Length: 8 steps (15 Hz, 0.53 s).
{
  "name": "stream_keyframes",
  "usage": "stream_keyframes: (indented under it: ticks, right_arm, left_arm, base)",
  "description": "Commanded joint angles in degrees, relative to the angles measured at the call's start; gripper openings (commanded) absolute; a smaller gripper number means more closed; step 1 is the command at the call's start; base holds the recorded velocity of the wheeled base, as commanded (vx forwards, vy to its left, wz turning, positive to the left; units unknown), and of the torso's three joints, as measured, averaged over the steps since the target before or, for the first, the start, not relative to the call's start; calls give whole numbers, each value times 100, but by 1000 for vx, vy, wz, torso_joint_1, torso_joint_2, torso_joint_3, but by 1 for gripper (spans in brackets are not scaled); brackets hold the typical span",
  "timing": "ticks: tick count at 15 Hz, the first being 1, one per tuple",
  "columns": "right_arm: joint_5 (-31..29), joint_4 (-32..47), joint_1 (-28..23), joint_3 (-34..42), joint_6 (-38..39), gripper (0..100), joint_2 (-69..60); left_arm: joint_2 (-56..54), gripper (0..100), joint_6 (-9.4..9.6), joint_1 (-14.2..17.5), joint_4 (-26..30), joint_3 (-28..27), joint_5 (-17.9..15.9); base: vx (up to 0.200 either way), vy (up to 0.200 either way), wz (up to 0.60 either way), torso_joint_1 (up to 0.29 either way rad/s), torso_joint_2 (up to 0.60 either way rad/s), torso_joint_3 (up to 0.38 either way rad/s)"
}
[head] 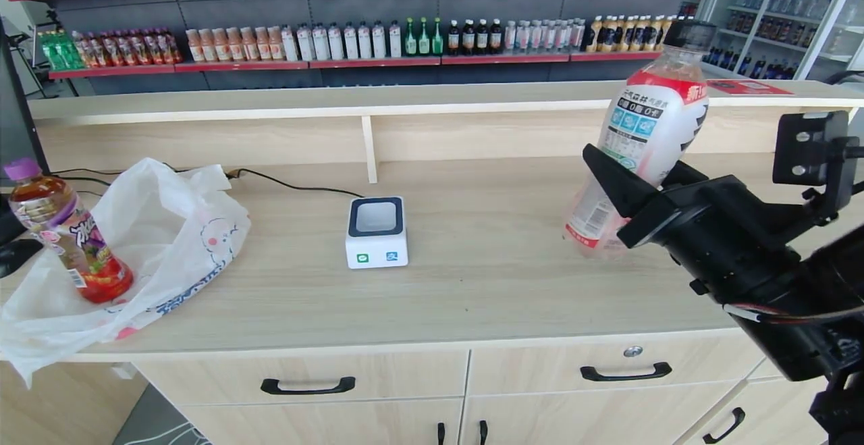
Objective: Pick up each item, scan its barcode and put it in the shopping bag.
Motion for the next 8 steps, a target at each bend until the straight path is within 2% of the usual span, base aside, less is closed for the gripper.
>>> stream_keyframes:
  ticks: [1, 3, 8]
  right_arm:
    - [7, -8, -320, 230, 3, 0, -263]
    - [7, -8, -329, 432, 3, 0, -412]
    - [7, -8, -575, 318, 21, 0, -527]
  left_arm:
    - [-2, 100, 0, 1, -2, 0, -2]
    - [-2, 100, 0, 1, -2, 0, 6]
    - [-2, 100, 0, 1, -2, 0, 6]
  base:
    - [0, 0, 0, 0, 0, 0]
    - [0, 0, 0, 0, 0, 0]
    - [0, 0, 0, 0, 0, 0]
